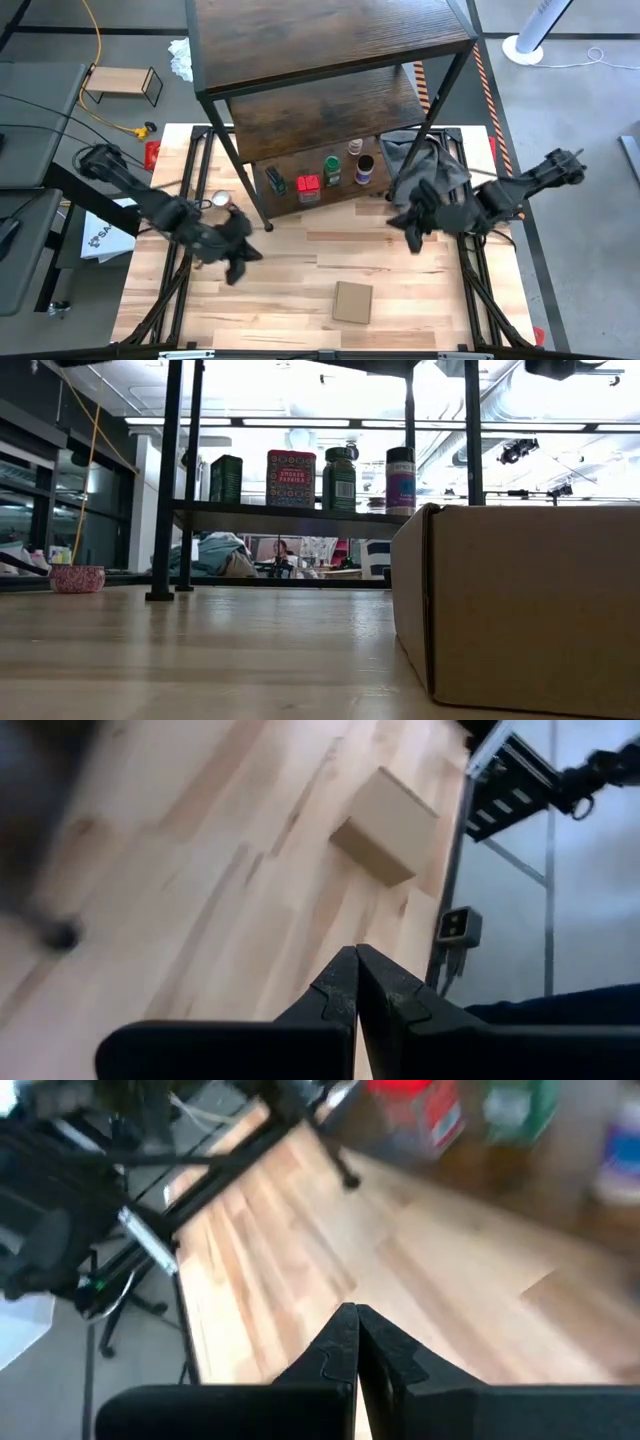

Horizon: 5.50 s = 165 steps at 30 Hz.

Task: Shelf spices
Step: Move the shelf to the top of the table, then remove the black seasoning bottle from the shelf

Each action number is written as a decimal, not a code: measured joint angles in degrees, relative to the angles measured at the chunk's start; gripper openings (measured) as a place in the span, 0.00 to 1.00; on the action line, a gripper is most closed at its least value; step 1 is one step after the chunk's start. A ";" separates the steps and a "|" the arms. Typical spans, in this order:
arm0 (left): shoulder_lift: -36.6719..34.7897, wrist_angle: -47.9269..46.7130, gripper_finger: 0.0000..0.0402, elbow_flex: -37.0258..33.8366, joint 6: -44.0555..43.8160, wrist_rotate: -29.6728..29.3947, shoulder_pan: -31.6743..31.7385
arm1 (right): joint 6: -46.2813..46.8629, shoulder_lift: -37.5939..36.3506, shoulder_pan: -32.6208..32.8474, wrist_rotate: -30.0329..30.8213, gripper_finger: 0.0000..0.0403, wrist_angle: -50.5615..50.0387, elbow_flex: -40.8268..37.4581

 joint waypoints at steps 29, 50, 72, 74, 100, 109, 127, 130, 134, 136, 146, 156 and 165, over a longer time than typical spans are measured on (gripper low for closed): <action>-3.40 0.21 0.00 -0.05 17.73 -18.11 19.03 | 14.28 9.39 8.36 17.27 0.00 2.03 -0.02; 1.11 10.54 0.00 -0.02 14.56 8.29 11.41 | 2.21 9.24 4.26 16.18 0.00 -0.49 5.90; -1.25 6.81 0.00 -0.02 5.88 -3.62 3.20 | 9.53 31.46 -10.40 5.71 0.20 -47.50 35.45; -1.25 6.74 0.00 -0.02 5.87 -2.87 3.21 | 11.27 30.46 -11.93 5.78 0.30 -47.29 35.45; -1.25 6.76 0.00 -0.02 -1.02 -0.25 3.23 | 3.14 31.90 -28.18 5.61 0.73 -37.99 35.34; -1.23 6.83 0.00 -0.02 -1.11 0.58 3.23 | 4.11 34.66 -32.66 3.16 0.73 -36.80 35.34; -1.23 6.70 0.00 -0.02 -0.08 -0.51 3.25 | 2.03 40.51 -32.92 4.52 0.71 -35.73 35.36; -1.23 6.67 0.00 -0.02 -0.04 -0.57 3.25 | 2.11 41.39 -32.92 4.54 0.62 -36.95 35.36; -1.23 6.67 0.00 -0.02 0.51 -0.68 3.25 | 2.25 41.20 -32.88 4.73 0.49 -39.84 35.43; -1.23 6.65 0.00 -0.02 0.50 -0.69 3.25 | 2.04 40.38 -32.62 4.18 0.49 -41.77 35.41; -1.23 6.05 0.00 -0.02 2.48 -1.47 3.24 | 8.92 29.14 -15.57 4.73 0.49 -49.55 35.39; -1.23 3.77 0.00 -0.02 1.38 -2.26 3.25 | 43.03 30.20 13.60 1.09 0.49 -51.04 26.28; -1.23 3.83 0.00 -0.02 -0.65 -3.77 3.92 | 69.11 30.66 19.83 -6.05 0.49 -51.10 9.25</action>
